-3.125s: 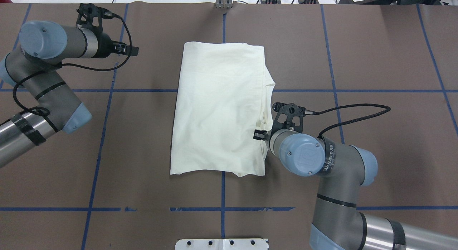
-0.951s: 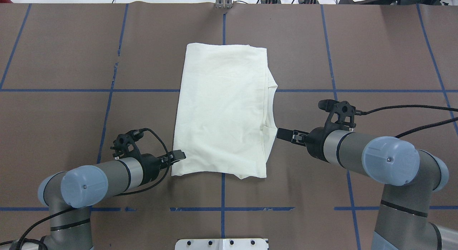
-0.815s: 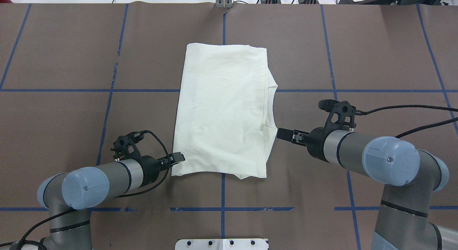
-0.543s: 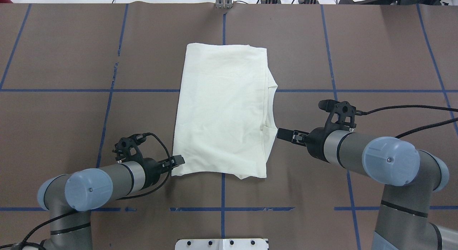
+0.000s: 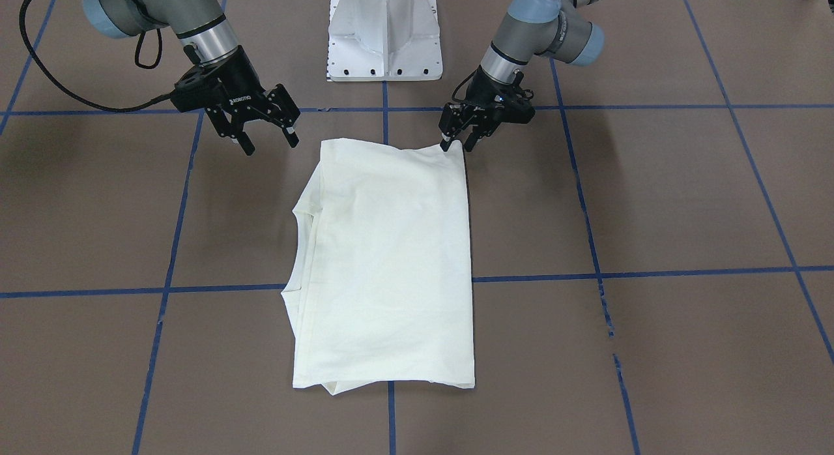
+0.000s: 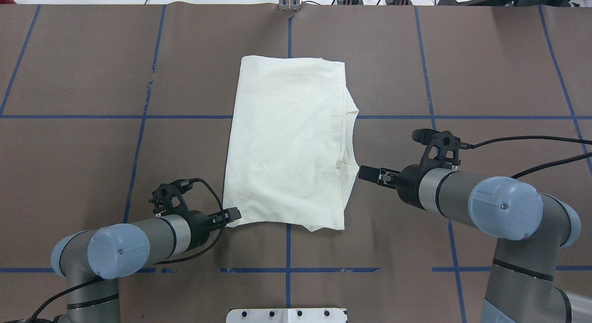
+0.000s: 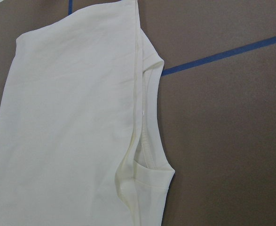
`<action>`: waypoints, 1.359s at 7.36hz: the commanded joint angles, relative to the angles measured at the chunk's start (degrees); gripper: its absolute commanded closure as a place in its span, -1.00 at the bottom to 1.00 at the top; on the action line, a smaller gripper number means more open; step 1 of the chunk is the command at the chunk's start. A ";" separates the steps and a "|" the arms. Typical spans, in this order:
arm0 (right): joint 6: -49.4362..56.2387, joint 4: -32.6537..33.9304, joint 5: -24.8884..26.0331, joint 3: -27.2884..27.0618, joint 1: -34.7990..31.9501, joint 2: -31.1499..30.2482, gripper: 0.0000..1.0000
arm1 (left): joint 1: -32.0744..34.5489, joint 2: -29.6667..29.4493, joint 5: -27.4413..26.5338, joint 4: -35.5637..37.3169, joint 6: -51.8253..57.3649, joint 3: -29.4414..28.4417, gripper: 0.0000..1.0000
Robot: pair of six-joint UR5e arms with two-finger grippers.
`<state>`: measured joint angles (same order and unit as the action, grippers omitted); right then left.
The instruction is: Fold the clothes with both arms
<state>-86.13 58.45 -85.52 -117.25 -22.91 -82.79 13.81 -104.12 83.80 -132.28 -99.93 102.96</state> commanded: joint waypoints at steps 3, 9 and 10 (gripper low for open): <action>0.00 0.00 0.18 0.09 -0.03 0.00 -1.00 | -0.27 -0.47 -0.04 -0.08 -0.17 0.04 -0.01; -15.72 10.20 0.36 -2.52 0.41 2.96 -0.93 | -0.36 -1.26 -0.39 -0.17 -0.44 0.04 1.00; -22.35 23.07 0.36 -2.98 0.85 9.34 -0.88 | -0.36 -1.26 -0.48 -0.17 -0.52 0.13 1.00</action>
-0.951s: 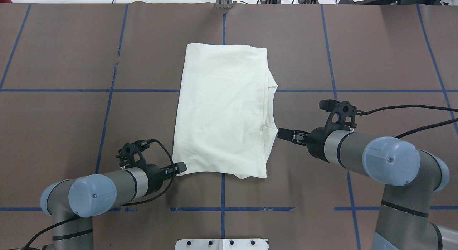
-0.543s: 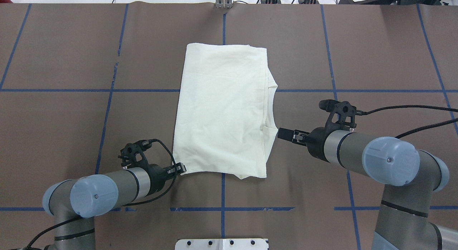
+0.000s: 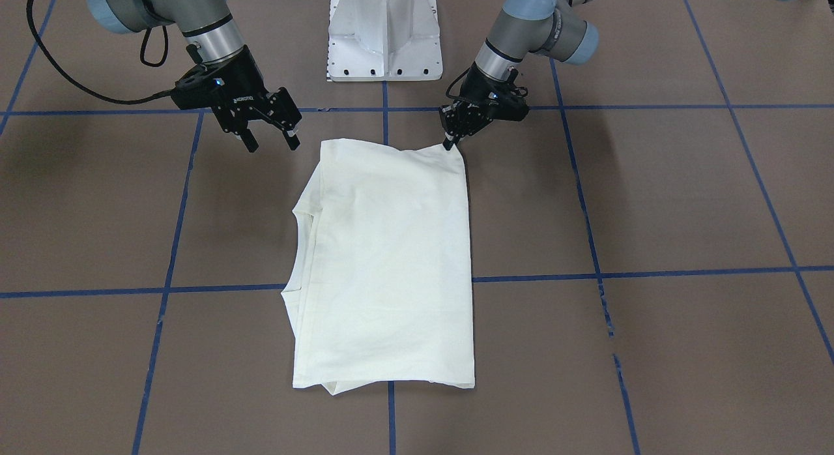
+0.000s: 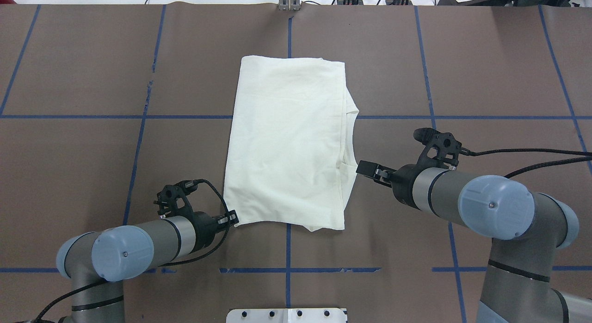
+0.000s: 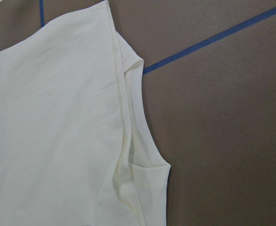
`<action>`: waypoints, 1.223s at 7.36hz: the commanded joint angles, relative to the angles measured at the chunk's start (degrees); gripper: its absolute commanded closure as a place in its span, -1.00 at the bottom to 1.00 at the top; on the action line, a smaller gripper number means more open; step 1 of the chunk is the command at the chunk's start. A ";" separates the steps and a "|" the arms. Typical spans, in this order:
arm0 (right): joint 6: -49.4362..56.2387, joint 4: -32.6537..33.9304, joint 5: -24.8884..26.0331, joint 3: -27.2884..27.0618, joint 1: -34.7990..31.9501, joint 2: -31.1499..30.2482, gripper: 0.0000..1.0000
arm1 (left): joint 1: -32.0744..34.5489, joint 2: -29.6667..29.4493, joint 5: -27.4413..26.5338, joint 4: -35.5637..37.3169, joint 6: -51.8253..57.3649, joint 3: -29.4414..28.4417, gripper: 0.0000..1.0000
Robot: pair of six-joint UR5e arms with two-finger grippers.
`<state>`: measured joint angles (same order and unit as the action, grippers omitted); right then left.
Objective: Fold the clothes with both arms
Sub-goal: 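Move the right gripper inward along the near edge toward the left gripper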
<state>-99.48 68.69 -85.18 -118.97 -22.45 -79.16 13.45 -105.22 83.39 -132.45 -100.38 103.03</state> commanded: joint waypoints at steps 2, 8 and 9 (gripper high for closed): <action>-14.32 22.88 2.63 1.79 5.72 11.65 -0.82 | 0.09 -0.34 0.10 0.00 -0.08 1.02 1.00; -16.53 22.45 3.79 12.35 8.39 16.22 -0.73 | 0.26 0.45 0.28 0.17 -0.08 3.41 1.00; -16.97 22.45 4.67 14.19 8.48 18.32 -0.62 | 0.26 0.45 0.28 0.17 -0.08 3.49 1.00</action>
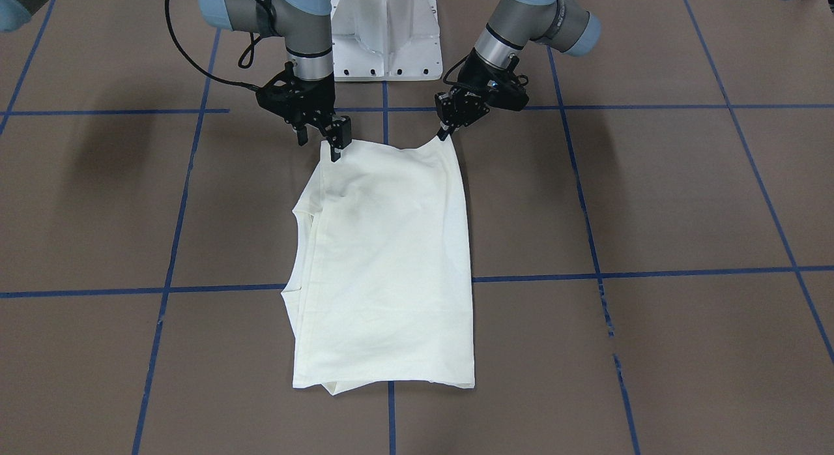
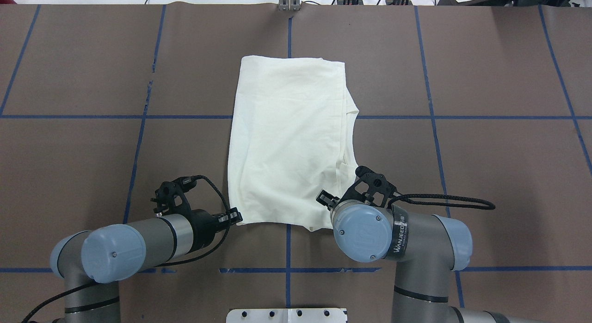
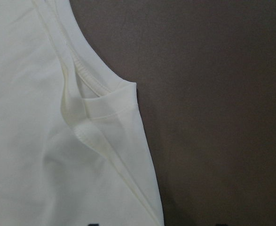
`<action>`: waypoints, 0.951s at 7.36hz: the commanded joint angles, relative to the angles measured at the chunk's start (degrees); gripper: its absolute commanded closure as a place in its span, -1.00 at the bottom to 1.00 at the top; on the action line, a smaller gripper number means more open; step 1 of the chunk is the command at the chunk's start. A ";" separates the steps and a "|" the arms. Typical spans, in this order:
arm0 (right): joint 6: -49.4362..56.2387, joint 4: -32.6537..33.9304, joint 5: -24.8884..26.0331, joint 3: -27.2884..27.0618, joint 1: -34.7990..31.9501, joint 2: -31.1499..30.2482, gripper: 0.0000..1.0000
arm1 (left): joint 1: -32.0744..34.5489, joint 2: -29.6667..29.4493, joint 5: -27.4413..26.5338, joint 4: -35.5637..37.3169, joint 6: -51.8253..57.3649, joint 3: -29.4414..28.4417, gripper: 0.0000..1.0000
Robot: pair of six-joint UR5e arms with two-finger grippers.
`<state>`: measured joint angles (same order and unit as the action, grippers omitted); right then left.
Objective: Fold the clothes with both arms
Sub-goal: 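Move the right gripper inward along the near edge toward the left gripper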
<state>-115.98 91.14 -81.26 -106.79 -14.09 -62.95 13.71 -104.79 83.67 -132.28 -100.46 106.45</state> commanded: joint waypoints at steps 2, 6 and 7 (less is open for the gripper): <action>-0.56 -1.05 1.37 3.95 0.38 2.66 -0.54 | 0.09 0.11 0.00 0.00 0.00 0.07 1.00; -0.56 -1.14 1.46 4.22 0.82 2.39 -0.50 | 0.00 0.11 -0.09 0.00 0.00 -0.02 1.00; -0.56 -1.14 1.54 4.22 1.00 2.13 -0.50 | 0.00 0.11 -0.09 0.00 0.00 -0.02 1.00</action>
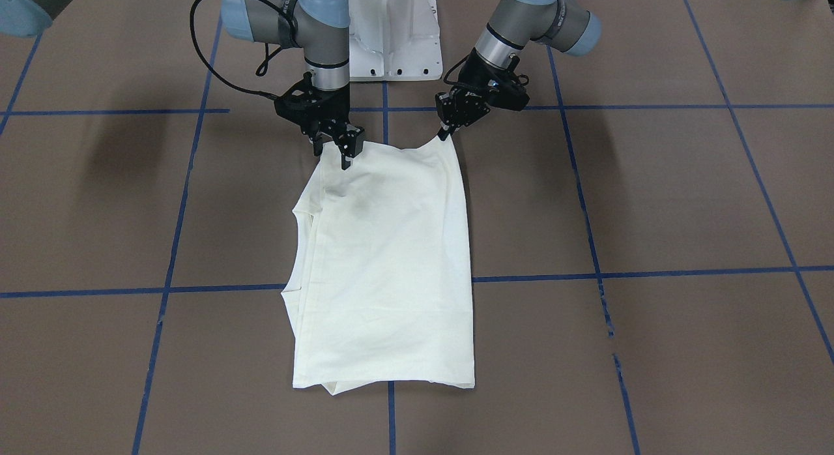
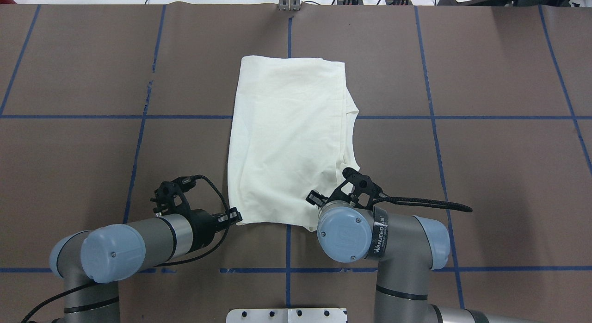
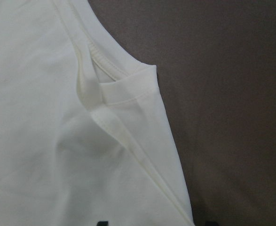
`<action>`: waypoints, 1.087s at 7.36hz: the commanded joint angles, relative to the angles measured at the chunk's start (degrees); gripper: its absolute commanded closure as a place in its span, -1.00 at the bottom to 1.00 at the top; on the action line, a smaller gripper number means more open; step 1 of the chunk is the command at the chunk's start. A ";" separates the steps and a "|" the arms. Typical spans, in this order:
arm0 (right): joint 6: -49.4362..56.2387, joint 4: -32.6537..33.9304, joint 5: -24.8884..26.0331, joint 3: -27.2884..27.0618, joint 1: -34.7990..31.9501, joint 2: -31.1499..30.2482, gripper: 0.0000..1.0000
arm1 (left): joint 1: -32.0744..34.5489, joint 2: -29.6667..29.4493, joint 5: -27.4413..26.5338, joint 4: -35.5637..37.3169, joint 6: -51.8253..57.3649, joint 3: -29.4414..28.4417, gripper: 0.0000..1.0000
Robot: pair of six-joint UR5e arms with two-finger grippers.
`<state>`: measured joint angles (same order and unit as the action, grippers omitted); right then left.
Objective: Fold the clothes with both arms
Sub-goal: 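Move the right gripper inward along the near edge toward the left gripper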
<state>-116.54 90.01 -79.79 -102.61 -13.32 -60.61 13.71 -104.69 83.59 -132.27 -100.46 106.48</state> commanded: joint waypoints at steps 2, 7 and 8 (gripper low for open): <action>0.00 0.08 0.25 -0.05 0.23 -0.21 -0.40 | 0.00 0.01 -0.09 0.00 -0.09 0.05 1.00; 0.00 -0.01 0.25 -0.14 0.32 -0.21 1.00 | 0.00 0.01 -0.09 -0.09 -0.09 0.05 1.00; 0.00 -0.01 0.25 -0.83 0.23 -0.04 1.00 | -0.09 0.01 -0.09 0.00 -0.09 0.05 1.00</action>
<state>-116.54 90.03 -79.54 -102.92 -13.03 -60.78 13.68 -104.68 83.47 -132.33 -100.55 106.52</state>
